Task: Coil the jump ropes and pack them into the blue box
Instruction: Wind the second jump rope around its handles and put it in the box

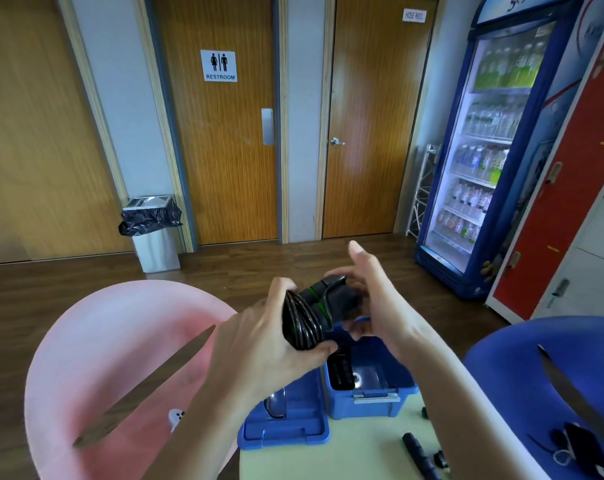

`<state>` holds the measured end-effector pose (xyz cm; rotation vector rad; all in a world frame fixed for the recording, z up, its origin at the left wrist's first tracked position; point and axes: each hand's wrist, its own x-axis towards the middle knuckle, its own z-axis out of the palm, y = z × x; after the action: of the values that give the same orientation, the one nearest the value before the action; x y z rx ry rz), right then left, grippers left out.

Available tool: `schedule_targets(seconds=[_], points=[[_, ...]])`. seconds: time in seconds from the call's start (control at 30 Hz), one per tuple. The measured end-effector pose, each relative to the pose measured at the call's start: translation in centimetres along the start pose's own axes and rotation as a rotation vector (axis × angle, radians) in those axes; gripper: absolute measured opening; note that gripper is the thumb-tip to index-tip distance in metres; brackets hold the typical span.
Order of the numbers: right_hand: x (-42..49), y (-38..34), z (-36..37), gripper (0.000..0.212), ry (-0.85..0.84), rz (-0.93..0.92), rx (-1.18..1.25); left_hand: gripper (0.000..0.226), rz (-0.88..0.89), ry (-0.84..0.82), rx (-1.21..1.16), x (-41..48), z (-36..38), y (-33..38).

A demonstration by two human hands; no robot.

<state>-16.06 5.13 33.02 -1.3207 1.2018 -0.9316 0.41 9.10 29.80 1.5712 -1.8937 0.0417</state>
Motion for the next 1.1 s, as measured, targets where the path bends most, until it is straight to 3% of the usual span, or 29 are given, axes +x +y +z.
schedule_targets(seconds=[0.07,0.13,0.23,0.33,0.4,0.5,0.57,0.67,0.73,0.87,1.1], points=[[0.5,-0.4,0.1,0.074,-0.024,0.022,-0.195,0.078,0.046,-0.011,0.060,-0.2,0.1,-0.2],[0.8,0.1,0.5,0.061,0.024,-0.006,-0.287,0.090,0.095,0.000,0.118,-0.2,0.3,-0.5],[0.8,1.4,0.7,0.040,0.096,-0.085,-0.269,0.106,0.147,0.023,0.144,-0.1,0.1,-0.6],[0.7,2.0,0.3,0.039,0.138,-0.146,-0.211,0.114,0.037,-0.047,-0.024,-0.2,-0.1,-1.7],[0.8,2.1,0.0,0.039,0.167,-0.169,-0.159,0.104,-0.051,-0.011,-0.279,-0.3,-0.2,-2.5],[0.7,2.2,0.0,0.038,0.210,-0.197,-0.075,0.056,-0.209,0.074,-0.720,-0.5,0.6,-2.5],[0.6,2.2,0.2,0.043,0.216,-0.198,-0.048,0.032,-0.277,0.122,-0.859,-0.3,1.0,-1.7],[0.3,1.8,0.3,0.055,0.191,-0.136,0.024,0.027,-0.273,0.183,-0.838,-0.1,1.2,-1.2],[0.0,1.6,0.8,0.059,0.270,-0.143,0.085,0.028,-0.227,0.215,-0.778,0.1,1.3,-1.1],[-0.4,2.3,2.2,0.041,0.538,-0.326,0.177,0.023,-0.242,0.196,-0.797,0.3,1.4,-0.4],[-0.4,3.0,1.9,0.040,0.573,-0.318,0.181,0.020,-0.372,0.121,-0.899,0.4,2.5,-0.4]])
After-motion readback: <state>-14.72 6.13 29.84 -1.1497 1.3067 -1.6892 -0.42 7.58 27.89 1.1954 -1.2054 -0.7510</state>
